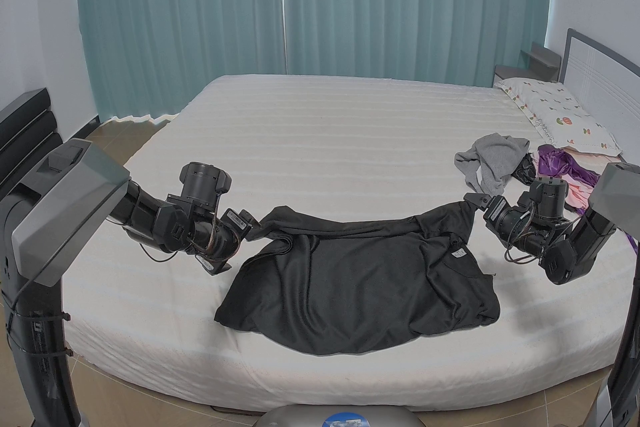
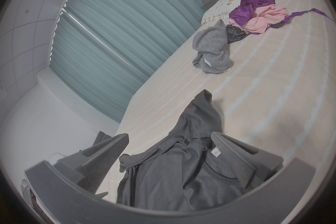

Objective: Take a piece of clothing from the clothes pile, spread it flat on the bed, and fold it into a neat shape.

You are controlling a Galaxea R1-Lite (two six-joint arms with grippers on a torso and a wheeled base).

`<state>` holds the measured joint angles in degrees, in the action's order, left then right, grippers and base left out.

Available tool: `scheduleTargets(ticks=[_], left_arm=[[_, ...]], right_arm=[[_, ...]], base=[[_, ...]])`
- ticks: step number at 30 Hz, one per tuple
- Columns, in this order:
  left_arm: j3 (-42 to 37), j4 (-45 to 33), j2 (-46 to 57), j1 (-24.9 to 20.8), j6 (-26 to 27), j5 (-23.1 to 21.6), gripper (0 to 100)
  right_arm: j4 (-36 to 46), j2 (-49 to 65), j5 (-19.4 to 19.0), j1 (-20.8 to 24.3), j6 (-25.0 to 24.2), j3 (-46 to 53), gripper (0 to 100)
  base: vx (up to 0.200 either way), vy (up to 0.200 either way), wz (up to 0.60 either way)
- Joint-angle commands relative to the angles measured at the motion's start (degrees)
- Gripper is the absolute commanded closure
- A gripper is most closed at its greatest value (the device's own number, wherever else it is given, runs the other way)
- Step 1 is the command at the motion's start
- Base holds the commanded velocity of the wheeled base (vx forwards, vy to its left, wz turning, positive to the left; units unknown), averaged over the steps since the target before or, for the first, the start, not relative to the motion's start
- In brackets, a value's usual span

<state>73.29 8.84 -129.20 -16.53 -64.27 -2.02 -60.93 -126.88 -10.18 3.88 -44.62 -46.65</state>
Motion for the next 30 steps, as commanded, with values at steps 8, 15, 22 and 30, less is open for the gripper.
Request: scheduleTargets(ticks=[8,15,22,30], left_arm=[[-4.3,3.0,3.8,-2.5,-2.9,-1.5,0],[-5.6,5.3,3.7,-1.8,-4.2,-2.6,0],[-5.6,5.3,3.9,-0.9,-4.8,-2.9,0],[-6.0,5.3,3.7,-0.8,-4.6,-3.0,0]], right_arm=[[-0.5,1.0,0.1,2.5,-0.1,0.9,0],[-0.2,-0.4,0.3,4.0,-0.1,0.4,0],[1.1,-3.0,1.7,7.5,0.0,-0.9,0],[11.3,-6.7,5.5,8.4,0.1,-8.0,0]], base=[[0.0,-0.175,0.0],[0.0,0.0,0.0],[0.086,0.0,0.0],[0.075,0.0,0.0]])
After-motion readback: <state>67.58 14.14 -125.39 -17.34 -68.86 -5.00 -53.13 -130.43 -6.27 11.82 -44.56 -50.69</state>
